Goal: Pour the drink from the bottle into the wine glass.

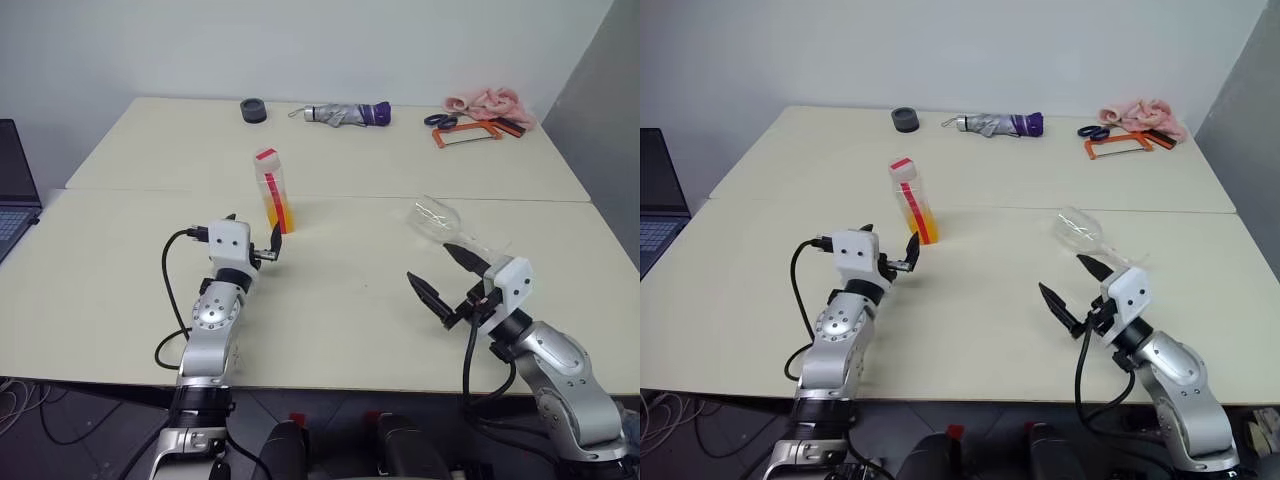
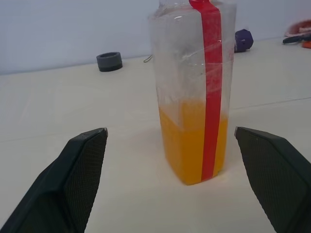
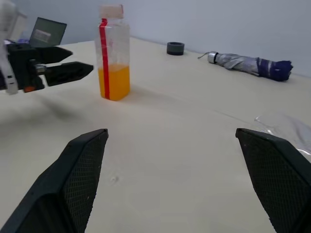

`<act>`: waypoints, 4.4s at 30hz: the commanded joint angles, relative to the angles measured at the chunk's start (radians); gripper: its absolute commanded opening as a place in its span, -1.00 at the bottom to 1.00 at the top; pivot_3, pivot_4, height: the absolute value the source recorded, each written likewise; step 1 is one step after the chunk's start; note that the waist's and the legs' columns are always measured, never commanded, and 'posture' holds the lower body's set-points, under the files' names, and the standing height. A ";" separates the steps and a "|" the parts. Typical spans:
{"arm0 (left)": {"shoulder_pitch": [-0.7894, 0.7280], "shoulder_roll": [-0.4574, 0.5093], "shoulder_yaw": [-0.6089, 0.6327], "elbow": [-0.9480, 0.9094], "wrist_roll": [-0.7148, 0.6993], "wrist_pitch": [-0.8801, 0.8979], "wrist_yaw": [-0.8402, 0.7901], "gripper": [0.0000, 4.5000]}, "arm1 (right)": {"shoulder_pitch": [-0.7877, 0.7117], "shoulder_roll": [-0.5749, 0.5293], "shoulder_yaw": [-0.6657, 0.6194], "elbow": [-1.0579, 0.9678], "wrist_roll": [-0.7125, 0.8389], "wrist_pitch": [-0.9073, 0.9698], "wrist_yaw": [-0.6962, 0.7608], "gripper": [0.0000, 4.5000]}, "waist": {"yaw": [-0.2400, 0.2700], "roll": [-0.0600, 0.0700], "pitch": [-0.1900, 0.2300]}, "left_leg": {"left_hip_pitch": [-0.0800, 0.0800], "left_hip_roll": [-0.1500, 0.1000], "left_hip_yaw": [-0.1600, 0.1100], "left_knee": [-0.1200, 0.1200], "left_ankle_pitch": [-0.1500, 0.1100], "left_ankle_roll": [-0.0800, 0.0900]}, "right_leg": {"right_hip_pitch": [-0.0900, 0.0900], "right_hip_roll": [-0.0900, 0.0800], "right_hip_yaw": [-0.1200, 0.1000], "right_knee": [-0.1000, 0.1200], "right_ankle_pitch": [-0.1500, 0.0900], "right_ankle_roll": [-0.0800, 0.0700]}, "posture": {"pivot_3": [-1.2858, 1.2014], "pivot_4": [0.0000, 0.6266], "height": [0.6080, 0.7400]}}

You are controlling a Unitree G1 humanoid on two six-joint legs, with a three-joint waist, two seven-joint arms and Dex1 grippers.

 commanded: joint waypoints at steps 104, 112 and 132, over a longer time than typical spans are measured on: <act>-0.439 -0.101 -0.035 0.358 0.051 -0.070 0.193 -0.21 | -0.169 -0.084 0.021 -0.002 0.089 0.175 0.156 1.00 | 0.000 -0.001 0.000 | -0.002 -0.002 -0.001 0.000 0.000 0.000 | -0.001 -0.001 -0.002 0.000 0.000 0.000 | 0.03 -0.52 1.00; -0.316 -0.008 -0.061 0.189 -0.152 0.006 -0.268 -0.21 | -0.143 -0.066 0.030 -0.014 0.074 0.160 0.123 1.00 | -0.003 -0.001 0.000 | -0.001 -0.001 -0.001 0.000 0.001 -0.001 | -0.001 0.000 -0.001 0.000 0.000 0.000 | 0.03 -0.52 1.00; -0.308 0.135 -0.111 0.156 -0.375 0.068 -0.977 -0.22 | -0.172 -0.074 0.029 -0.128 0.093 0.226 0.085 1.00 | -0.002 -0.001 0.000 | -0.002 -0.001 -0.001 0.001 0.000 0.000 | -0.001 0.000 -0.001 0.000 0.000 0.000 | 0.03 -0.52 1.00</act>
